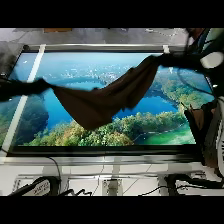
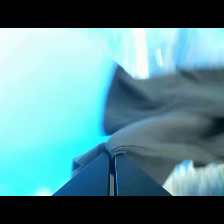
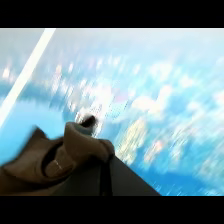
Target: Fold the clothes and pants, and hang the long-sleeved shirts on hangers.
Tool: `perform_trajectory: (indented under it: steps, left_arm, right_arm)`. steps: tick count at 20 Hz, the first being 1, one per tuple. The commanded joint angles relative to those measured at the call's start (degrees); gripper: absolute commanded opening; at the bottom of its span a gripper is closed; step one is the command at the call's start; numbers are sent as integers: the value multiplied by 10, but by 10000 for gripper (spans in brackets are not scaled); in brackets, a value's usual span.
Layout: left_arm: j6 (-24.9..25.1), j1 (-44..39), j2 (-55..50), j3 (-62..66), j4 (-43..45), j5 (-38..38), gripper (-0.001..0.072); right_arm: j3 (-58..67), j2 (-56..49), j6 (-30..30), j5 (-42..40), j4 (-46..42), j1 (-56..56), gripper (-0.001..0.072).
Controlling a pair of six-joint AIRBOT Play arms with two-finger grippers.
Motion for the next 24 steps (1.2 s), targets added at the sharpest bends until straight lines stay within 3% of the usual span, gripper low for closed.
perform_trajectory:
  steps: [1,8,13,15,17,20,24]
  left_arm:
    - [1,69,57,115,-2,-3,18]
    - [30,129,180,130,5,108,19]
    - [33,137,249,130,5,186,19]
    - [64,137,260,130,5,195,19]
    - [96,134,248,128,6,181,19]
    - [101,119,181,128,7,144,18]
    - [104,-21,5,128,118,139,18]
  right_arm:
    - [49,49,6,-4,-4,-51,17]
    - [66,176,5,6,-21,-74,16]
    - [66,267,5,116,-19,-73,16]
    - [65,295,5,145,-21,-73,16]
    - [64,289,6,166,-23,-73,16]
    - [37,231,7,200,-21,-73,16]
    - [-3,80,42,181,-8,-72,16]
